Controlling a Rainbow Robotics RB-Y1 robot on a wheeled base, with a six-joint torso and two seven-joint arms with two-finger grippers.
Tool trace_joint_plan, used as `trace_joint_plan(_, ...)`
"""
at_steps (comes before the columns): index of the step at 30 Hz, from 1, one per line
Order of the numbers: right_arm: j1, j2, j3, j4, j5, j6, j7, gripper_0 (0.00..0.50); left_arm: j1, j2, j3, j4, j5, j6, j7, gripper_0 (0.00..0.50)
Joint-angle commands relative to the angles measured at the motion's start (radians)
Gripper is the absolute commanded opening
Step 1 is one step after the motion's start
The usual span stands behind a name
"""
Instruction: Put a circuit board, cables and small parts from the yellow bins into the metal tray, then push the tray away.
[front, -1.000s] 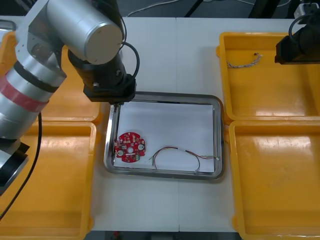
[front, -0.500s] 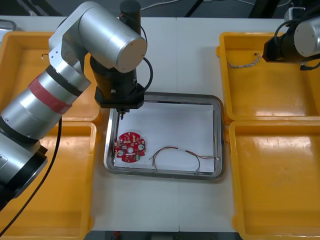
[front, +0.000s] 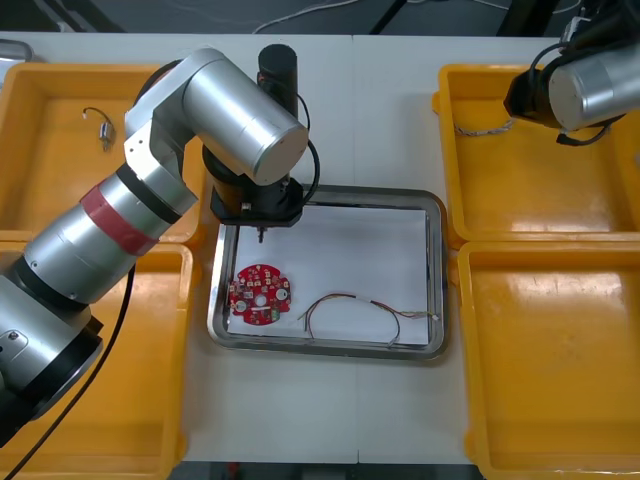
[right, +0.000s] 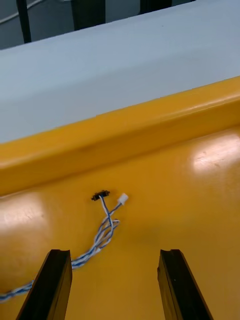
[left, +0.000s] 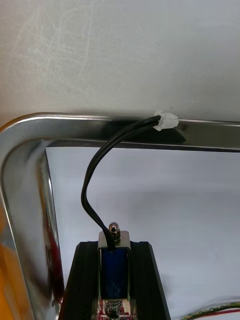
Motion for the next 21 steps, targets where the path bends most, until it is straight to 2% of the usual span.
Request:
trace_joint_plan(1,-0.051,0.048,0.012,0.045,0.054,-0.066,-0.104,0.500,0.037,-0.024,-0.030,-0.007,-0.037,-0.034,-0.122,0.000)
trace_joint_plan(8,-0.057,0.084,0.009,0.107,0.077,-0.143,-0.210,0.500,0.057,-0.033,-0.056,0.053,-0.078,-0.121,-0.133,0.000)
trace_joint_plan(11,-0.057,0.091,0.006,0.119,0.089,-0.144,-0.254,0.500,0.057,-0.042,-0.056,0.069,-0.100,-0.126,-0.136,0.000)
trace_joint_plan(18,-0.057,0.094,0.006,0.153,0.104,-0.144,-0.343,0.500,0.057,-0.044,-0.055,0.071,-0.098,-0.123,-0.136,0.000)
trace_joint_plan(19,-0.057,0.094,0.004,0.160,0.110,-0.144,-0.345,0.500,0.057,-0.042,-0.053,0.071,-0.096,-0.123,-0.136,0.026)
trace_joint_plan(21,-0.062,0.094,0.006,0.170,0.117,-0.144,-0.345,0.500,0.057,-0.044,-0.051,0.068,-0.096,-0.120,-0.136,0.209)
